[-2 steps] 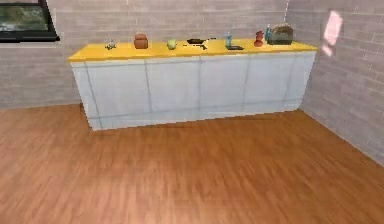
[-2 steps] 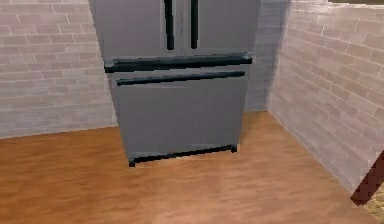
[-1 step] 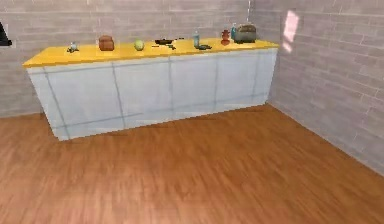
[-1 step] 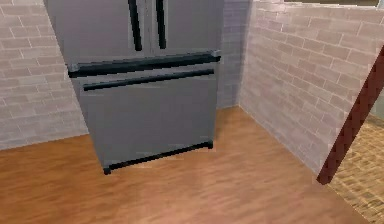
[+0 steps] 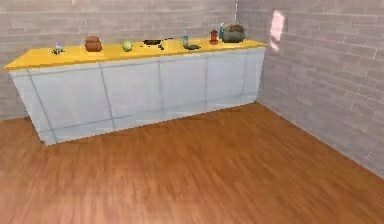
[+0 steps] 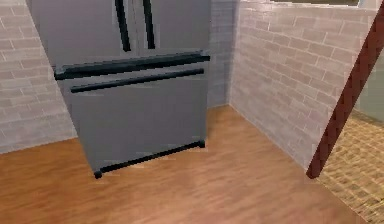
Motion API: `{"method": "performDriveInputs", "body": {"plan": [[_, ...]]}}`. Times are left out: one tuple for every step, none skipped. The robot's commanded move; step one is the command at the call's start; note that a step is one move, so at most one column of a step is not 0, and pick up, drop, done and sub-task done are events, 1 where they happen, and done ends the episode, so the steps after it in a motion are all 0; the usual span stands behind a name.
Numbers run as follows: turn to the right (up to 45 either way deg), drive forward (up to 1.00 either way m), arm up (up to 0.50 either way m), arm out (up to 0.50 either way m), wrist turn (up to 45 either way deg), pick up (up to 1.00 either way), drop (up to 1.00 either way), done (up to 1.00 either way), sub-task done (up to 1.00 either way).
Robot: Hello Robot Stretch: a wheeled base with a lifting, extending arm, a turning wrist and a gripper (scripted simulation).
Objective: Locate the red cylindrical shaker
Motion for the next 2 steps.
{"method": "performDriveInputs", "body": {"plan": [[0.0, 1.00, 0.00, 0.00, 0.0, 0.00, 0.00, 0.00, 0.00], [0.0, 0.90, 0.00, 0.00, 0.0, 0.00, 0.00, 0.00, 0.00]]}}
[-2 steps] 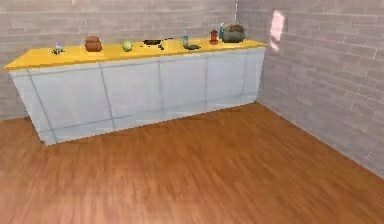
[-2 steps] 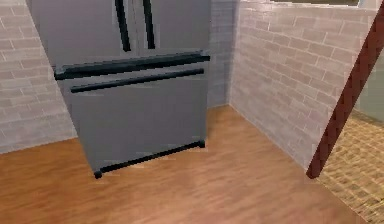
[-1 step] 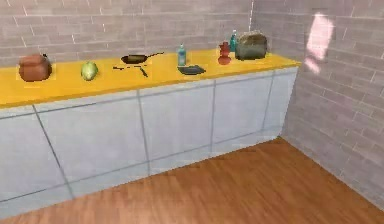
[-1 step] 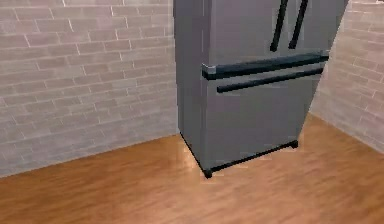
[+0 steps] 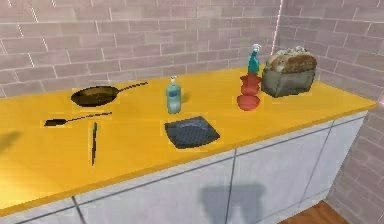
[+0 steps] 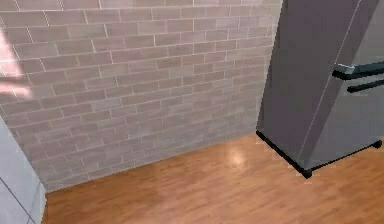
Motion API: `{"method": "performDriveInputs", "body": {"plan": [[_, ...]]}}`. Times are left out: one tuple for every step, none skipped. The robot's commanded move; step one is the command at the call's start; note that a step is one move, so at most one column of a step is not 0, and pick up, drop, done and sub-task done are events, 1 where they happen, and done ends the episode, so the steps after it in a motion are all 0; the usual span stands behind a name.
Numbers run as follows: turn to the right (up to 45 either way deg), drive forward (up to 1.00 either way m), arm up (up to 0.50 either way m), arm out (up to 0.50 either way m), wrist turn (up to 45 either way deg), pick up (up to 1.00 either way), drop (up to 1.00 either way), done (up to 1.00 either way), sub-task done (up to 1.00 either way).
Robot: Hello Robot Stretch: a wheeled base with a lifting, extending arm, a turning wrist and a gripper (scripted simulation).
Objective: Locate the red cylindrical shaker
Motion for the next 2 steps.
{"method": "performDriveInputs", "body": {"plan": [[15.0, 0.00, 0.00, 0.00, 0.0, 0.00, 0.00, 0.00, 0.00], [0.0, 0.00, 0.00, 0.00, 0.0, 0.00, 0.00, 1.00, 0.00]]}}
